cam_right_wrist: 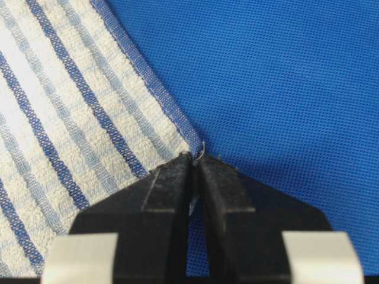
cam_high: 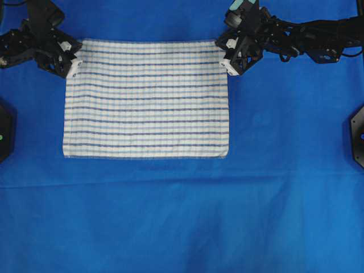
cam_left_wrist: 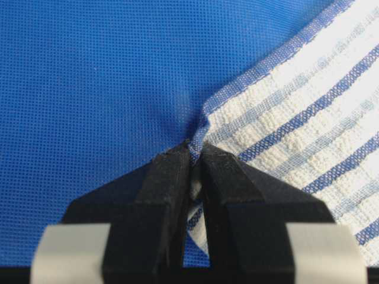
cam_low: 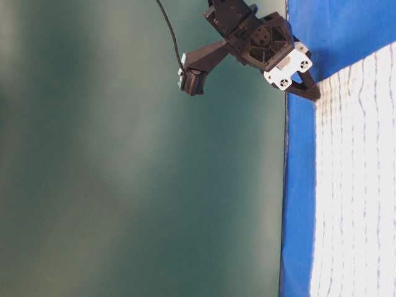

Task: Fold the blue towel.
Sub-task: 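Grasp the far corners of the white striped towel with both grippers, then lift the far edge and fold it toward the near edge with both grippers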

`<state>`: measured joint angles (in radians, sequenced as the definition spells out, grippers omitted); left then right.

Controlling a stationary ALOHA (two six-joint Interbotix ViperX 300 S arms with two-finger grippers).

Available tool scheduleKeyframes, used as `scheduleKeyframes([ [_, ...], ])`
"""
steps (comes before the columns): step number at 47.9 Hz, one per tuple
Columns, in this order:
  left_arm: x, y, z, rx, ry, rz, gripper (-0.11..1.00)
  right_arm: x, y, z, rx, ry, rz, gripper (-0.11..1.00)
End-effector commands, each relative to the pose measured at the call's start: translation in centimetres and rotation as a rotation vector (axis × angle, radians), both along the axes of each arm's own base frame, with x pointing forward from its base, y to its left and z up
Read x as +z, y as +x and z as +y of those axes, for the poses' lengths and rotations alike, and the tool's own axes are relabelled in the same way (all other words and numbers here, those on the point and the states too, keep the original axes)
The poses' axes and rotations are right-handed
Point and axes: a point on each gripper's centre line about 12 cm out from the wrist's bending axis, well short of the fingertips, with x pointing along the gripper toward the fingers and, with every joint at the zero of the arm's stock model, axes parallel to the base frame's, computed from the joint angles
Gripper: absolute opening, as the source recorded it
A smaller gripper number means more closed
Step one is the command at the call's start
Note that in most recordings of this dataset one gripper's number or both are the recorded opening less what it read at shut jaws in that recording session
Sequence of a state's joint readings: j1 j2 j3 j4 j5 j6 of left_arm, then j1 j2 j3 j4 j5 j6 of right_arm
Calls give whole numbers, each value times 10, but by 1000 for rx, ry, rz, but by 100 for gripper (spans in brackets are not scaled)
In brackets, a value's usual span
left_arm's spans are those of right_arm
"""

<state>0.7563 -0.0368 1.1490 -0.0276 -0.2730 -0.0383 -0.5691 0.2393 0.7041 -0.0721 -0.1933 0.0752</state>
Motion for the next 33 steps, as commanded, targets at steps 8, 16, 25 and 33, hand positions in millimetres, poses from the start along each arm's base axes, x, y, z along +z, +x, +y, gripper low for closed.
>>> scheduleKeyframes([
  [8, 22, 5, -2, -25, 41, -40, 2, 30, 2, -2, -4, -37, -62, 6],
  [16, 44, 6, -2, -41, 94, -78, 2, 45, -1, -1, -5, -54, -85, 6],
  [25, 54, 4, -5, -52, 112, -82, 2, 49, -2, 0, -2, -60, -93, 6],
  [33, 52, 2, -7, -50, 94, -68, 2, 49, -2, 0, -3, -59, -93, 6],
])
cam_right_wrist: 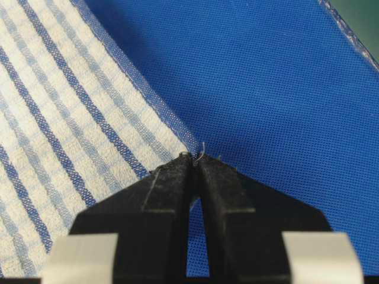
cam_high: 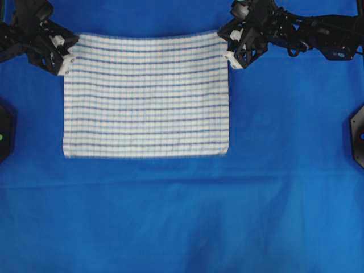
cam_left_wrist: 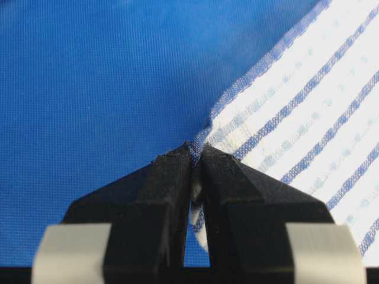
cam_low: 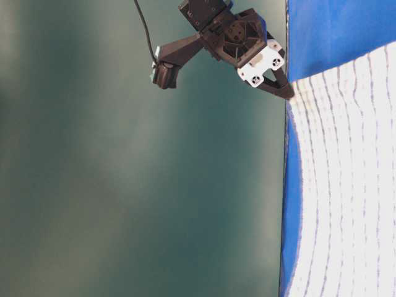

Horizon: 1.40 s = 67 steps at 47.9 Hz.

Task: Fold the blue towel.
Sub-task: 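Lift the far edge and fold it toward the near edge with both grippers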

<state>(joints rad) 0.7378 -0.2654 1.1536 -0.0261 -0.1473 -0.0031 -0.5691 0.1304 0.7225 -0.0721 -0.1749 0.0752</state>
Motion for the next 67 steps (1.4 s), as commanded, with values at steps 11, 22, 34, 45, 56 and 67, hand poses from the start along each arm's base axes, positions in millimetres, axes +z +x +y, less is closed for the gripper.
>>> scheduleKeyframes([
  [11, 3, 7, -18, -76, -19, 27, 2, 21, 3, 20, 42, -19, -50, 6],
  [22, 14, 12, -55, -213, -12, 10, 2, 37, 4, 68, 158, -28, -79, 6],
  [34, 28, 1, -97, -351, 15, -58, 2, 52, 7, 124, 309, -34, -108, 6],
  [45, 37, -6, -129, -464, -15, -97, 2, 52, 1, 166, 426, -12, -53, 6],
  [56, 38, -8, -157, -572, -71, -104, 2, 48, -2, 198, 509, 13, -35, 6],
  [67, 32, -7, -163, -597, -92, -79, 2, 47, -2, 201, 506, 28, -38, 6],
])
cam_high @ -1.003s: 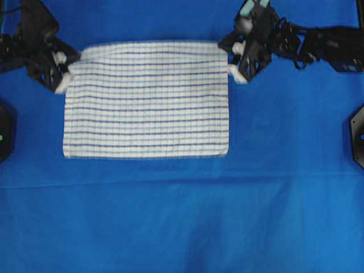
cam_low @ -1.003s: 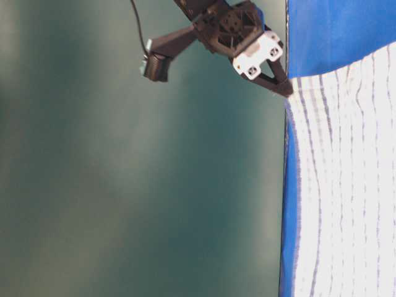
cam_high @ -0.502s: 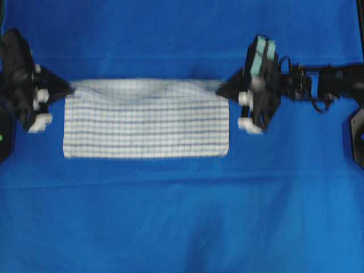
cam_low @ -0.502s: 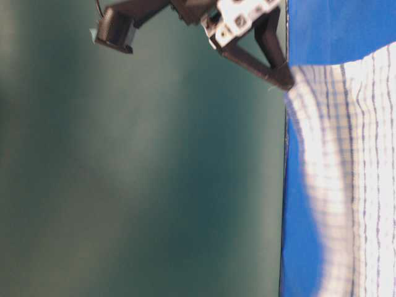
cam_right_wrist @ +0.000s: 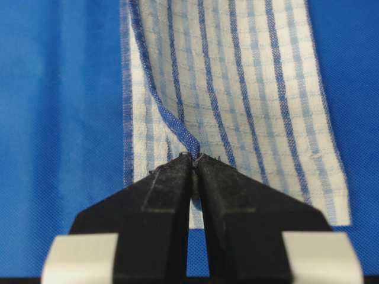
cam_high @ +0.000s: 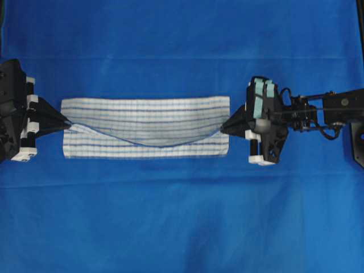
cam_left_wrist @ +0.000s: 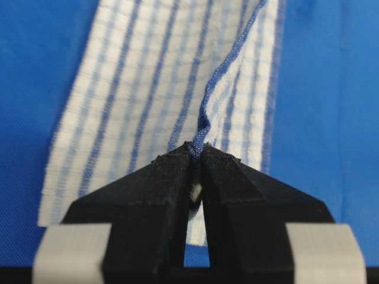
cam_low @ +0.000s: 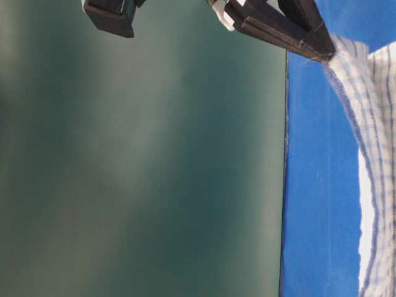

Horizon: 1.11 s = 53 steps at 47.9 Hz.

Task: Fold the blue towel.
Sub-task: 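Lift the far edge and fold it toward the near edge with both grippers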

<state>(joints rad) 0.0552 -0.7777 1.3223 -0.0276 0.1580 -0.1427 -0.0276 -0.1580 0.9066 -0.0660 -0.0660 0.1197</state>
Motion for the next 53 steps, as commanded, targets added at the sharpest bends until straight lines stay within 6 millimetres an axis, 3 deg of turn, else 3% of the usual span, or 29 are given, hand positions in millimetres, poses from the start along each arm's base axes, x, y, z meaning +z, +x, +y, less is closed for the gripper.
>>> scheduleKeyframes([
  [1, 1, 3, -1, -3, -3, 3, 2, 9, 2, 1, 1, 4, -29, 6],
  [18, -3, 4, -1, -2, -9, 20, 3, 1, 2, 3, -12, 21, 21, 6],
  [22, -3, 4, -1, 0, -12, 21, 12, 1, 5, 3, -12, 23, 21, 6],
  [28, -2, 4, -1, 0, -11, 18, 36, 2, 7, 7, -2, 24, 18, 7],
  [30, -1, 4, -1, 0, -11, 16, 43, 3, 8, 8, 0, 25, 15, 12],
  [35, 2, 3, -1, -3, -7, 1, 59, 8, 9, 8, 1, 25, 3, 43],
  [39, 4, 2, 0, 4, -7, -10, 61, 11, 8, 6, 0, 19, -8, 65],
  [46, 6, 1, 3, 20, -1, -19, 61, 15, 8, -3, -27, 19, -22, 61],
  [53, 2, 1, 15, 86, -1, -3, 61, 15, 7, -24, -90, 17, -24, 62],
])
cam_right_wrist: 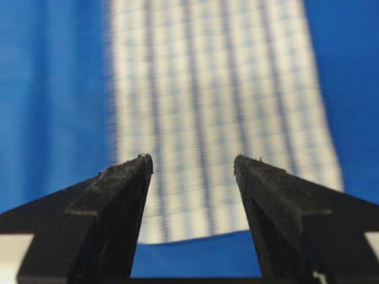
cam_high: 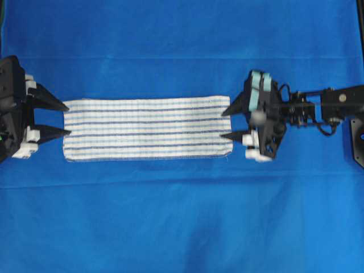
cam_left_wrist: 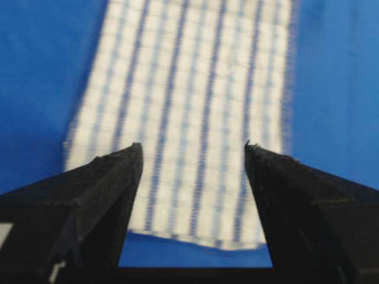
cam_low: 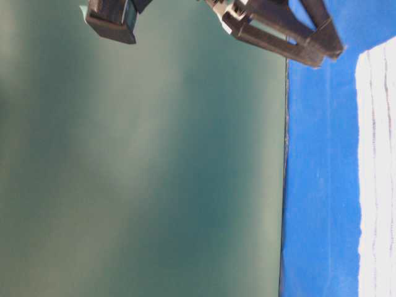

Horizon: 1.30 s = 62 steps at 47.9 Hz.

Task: Fold the blue towel.

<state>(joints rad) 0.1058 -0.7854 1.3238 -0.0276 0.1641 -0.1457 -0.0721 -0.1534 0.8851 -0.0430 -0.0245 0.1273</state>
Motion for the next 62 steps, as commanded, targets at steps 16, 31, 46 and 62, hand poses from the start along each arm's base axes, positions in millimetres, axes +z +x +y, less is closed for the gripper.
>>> scheduleKeyframes([
  [16, -27, 8, 39, 186, -10, 106, 64, -17, 6, -53, -147, -5, 16, 62],
  [31, -54, 16, 46, 208, -37, 233, 64, -53, 12, -69, -184, 9, 94, 61],
  [46, -57, 17, 50, 224, -47, 256, 60, -62, 12, -69, -182, 11, 118, 60],
  [62, -58, 17, 50, 226, -51, 266, 13, -65, 10, -68, -167, 0, 133, 5],
])
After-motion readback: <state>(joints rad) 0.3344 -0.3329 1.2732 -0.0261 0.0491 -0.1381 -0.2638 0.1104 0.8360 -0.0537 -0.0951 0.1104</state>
